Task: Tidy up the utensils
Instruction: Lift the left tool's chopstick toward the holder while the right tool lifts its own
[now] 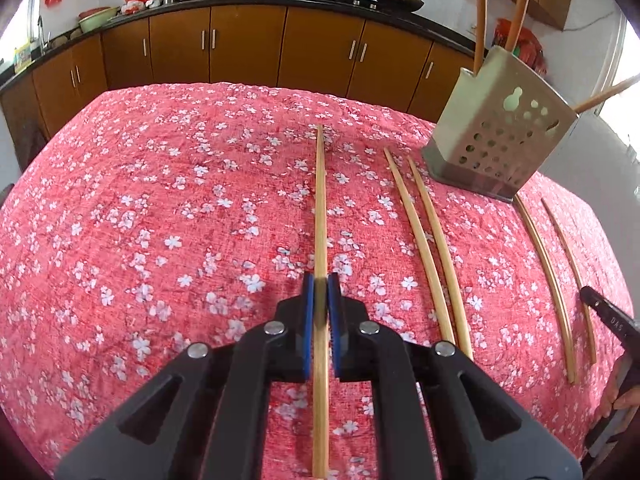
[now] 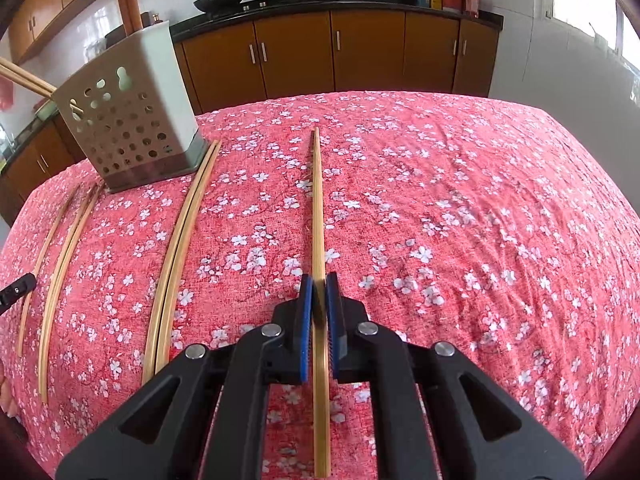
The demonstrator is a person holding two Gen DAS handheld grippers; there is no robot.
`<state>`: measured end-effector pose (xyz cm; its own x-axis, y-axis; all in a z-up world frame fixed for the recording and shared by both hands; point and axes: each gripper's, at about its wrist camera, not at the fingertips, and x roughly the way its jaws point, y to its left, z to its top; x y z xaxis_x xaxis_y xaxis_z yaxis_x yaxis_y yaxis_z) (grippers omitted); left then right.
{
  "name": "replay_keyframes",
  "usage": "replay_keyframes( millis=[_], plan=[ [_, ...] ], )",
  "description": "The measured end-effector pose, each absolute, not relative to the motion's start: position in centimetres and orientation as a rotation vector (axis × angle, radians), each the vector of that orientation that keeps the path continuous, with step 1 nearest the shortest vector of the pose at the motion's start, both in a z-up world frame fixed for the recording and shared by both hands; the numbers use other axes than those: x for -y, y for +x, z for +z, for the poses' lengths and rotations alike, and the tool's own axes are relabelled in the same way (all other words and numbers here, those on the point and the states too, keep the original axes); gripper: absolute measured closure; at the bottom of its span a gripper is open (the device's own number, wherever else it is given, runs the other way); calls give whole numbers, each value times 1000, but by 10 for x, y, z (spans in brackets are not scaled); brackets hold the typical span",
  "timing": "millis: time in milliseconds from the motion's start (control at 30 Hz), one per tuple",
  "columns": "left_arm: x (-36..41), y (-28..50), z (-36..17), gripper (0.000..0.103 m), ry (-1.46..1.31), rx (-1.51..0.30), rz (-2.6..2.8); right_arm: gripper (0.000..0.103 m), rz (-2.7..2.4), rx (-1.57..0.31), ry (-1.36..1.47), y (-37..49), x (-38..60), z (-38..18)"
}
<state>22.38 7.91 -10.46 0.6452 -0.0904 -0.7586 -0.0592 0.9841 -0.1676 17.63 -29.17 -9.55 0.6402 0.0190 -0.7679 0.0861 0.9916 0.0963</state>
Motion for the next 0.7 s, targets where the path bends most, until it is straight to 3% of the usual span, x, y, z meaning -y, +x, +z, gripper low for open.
replay_keyframes(
  millis=[700],
  plan=[
    [-81,222,-103,93,-208,-868,-24,94,-47,-878,110,176,289,-94]
  ],
)
